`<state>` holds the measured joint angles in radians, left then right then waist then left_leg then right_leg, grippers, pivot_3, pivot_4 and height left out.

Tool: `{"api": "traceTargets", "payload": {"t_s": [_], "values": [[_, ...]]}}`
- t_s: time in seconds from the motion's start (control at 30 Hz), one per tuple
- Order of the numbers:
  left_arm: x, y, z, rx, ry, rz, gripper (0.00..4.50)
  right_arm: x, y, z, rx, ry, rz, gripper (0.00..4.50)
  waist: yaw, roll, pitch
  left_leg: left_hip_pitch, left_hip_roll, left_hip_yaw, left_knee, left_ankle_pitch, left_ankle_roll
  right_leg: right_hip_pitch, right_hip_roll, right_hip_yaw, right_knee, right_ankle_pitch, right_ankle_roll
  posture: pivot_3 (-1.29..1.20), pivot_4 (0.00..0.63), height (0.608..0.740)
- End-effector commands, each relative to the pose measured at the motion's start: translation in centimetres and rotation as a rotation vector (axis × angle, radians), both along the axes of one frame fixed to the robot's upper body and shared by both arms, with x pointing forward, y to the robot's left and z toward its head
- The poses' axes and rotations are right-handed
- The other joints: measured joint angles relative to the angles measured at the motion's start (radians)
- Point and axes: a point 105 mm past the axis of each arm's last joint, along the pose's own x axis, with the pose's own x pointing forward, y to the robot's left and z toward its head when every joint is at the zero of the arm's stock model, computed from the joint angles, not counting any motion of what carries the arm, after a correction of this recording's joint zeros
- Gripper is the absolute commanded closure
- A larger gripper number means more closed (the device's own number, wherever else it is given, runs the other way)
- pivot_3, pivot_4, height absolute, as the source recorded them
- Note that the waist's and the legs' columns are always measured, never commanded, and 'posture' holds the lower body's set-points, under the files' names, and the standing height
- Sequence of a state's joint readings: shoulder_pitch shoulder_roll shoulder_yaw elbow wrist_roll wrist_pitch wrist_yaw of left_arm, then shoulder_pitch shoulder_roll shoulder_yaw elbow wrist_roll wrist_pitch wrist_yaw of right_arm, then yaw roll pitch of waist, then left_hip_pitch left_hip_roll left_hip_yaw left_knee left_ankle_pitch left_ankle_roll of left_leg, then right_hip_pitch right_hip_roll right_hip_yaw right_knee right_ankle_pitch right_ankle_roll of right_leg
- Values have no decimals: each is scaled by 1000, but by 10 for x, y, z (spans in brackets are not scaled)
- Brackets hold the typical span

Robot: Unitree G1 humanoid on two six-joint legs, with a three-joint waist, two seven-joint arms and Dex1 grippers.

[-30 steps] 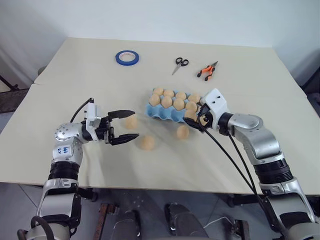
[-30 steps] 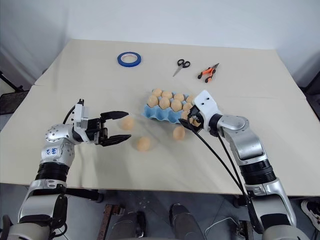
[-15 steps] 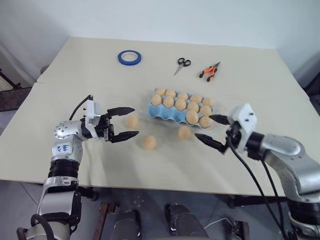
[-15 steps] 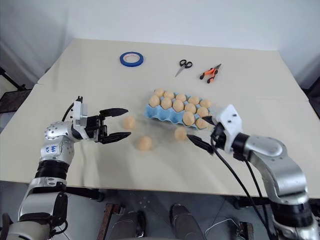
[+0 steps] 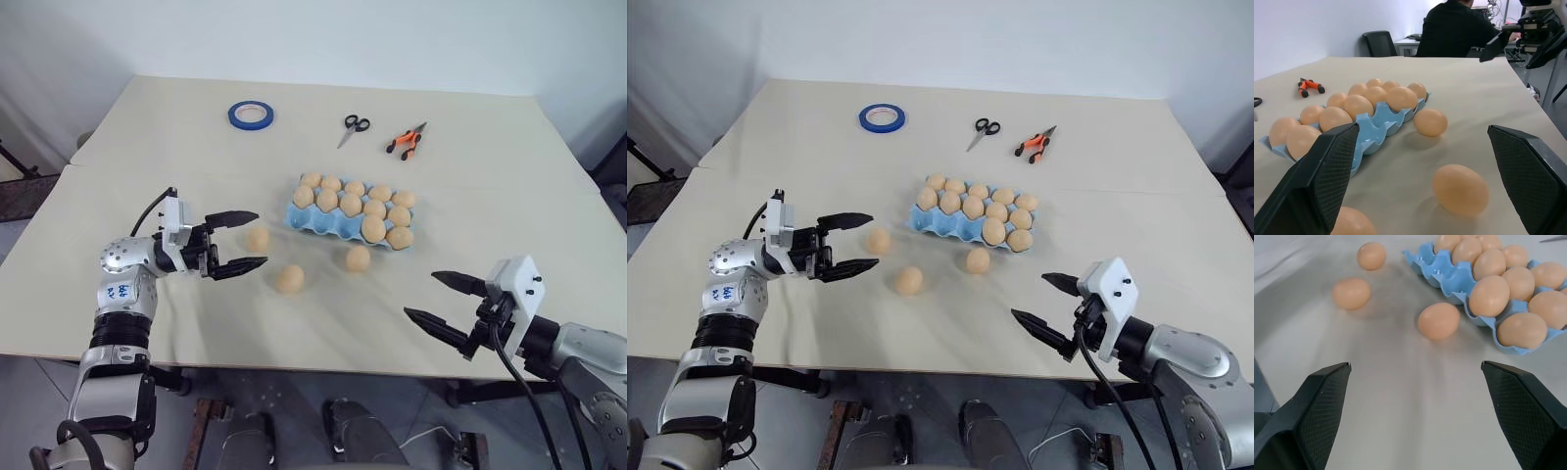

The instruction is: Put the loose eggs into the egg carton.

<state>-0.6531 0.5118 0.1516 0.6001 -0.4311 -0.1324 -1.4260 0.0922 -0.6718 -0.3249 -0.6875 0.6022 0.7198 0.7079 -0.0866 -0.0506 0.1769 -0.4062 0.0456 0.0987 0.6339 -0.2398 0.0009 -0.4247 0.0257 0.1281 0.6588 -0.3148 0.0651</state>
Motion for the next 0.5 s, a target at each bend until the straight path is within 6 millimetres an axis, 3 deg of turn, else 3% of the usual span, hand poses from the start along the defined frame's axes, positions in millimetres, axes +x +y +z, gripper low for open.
{"api": "traceTargets", "payload": {"t_s": [0.03,0.23,0.37,0.5], "values": [[-2,7,11,-4,-49,6,0,10,16,-4,2,-3,-30,33,-1,0,0,0,0,0,0,0,0,0,0,0,0,0,0,0,150,740],[-9,15,4,37,-40,-2,0,42,51,-20,29,7,-97,33,0,0,0,0,0,0,-2,0,0,-2,0,0,0,-1,-2,0,150,740],[-17,28,1,64,-9,9,0,67,63,-28,18,-3,-169,33,0,0,0,-2,1,0,-3,0,-1,-3,0,0,0,-1,-3,0,150,740],[-26,39,-7,113,34,14,0,78,70,-33,15,-7,-191,33,1,0,0,-2,1,0,-4,-1,-2,-4,0,-1,-1,-2,-4,0,150,740]]}}
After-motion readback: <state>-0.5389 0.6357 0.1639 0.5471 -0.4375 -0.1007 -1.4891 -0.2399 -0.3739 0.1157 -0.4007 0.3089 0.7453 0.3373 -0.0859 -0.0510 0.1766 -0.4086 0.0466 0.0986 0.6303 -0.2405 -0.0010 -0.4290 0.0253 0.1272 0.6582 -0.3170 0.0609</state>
